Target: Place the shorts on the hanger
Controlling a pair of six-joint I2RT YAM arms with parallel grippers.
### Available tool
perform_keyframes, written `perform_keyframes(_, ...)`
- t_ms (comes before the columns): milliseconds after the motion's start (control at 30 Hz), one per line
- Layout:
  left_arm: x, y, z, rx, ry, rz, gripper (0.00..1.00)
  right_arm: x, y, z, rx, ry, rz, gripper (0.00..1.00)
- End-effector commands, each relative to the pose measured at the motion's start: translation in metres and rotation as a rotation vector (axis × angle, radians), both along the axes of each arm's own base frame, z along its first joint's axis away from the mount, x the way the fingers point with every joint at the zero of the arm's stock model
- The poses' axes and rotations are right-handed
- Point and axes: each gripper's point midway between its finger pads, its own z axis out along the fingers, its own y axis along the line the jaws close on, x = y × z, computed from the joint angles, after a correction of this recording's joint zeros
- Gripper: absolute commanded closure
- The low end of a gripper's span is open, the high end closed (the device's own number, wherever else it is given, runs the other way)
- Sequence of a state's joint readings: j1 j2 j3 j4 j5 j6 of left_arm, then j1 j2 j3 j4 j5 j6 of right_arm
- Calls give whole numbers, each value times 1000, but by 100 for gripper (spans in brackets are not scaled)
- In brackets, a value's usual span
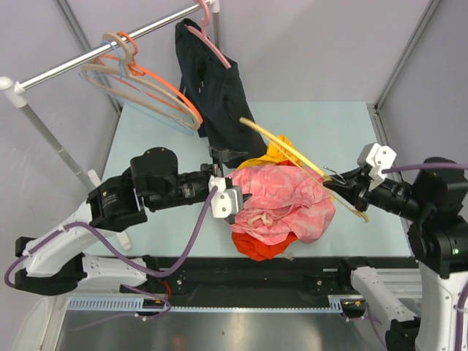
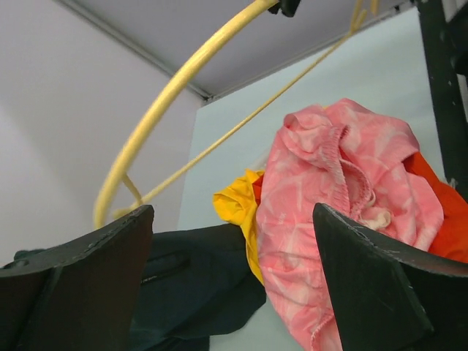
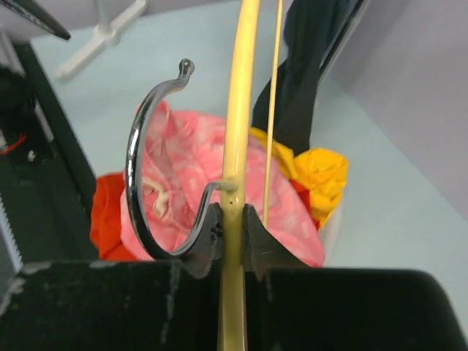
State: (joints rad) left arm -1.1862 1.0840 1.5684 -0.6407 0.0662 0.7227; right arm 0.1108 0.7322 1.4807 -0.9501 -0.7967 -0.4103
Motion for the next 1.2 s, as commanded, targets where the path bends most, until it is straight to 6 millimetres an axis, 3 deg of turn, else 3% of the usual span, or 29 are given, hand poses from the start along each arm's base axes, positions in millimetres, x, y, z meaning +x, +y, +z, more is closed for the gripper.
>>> perform_keyframes(0,-18,-4,-3,81,-62,-135,8,-11,3,-35,-153,130,143,100)
perform_keyframes(67,-13,-15,-10,107,-80,-128,12,-11,4,-36,-180,151,176,100)
perform_keyframes(200,-11,-35,-21,157,-139,-122,30,-12,6,-35,-223,145,208,100)
perform_keyframes(400,1,-58,-29,180,-150,-76,39,-26,20,-46,-287,194,304,100)
perform_keyframes(533,2,-65,-50,243,-133,-91,42,-27,27,-44,-310,160,318,100)
perform_keyframes(667,-3,-65,-76,304,-39,-102,67,-20,29,-44,-337,137,316,100)
perform_keyframes(700,-4,-65,-78,302,-11,-100,90,-18,29,-43,-334,136,305,100)
perform_keyframes(733,-4,-65,-80,295,19,-90,100,-15,30,-40,-328,122,295,97)
perform_keyframes(767,-4,-65,-80,272,77,-68,100,-13,29,-38,-323,111,282,93)
perform_keyframes(833,2,-61,-75,224,139,-47,100,-15,30,-35,-303,90,283,69)
perform_keyframes(867,11,-57,-74,197,192,-8,100,-16,30,-35,-294,82,281,52)
perform_keyframes(967,23,-51,-62,108,257,35,100,-18,31,-29,-256,31,277,26)
perform_keyframes(1167,24,-45,-49,-8,237,47,100,6,39,-23,-235,56,219,32)
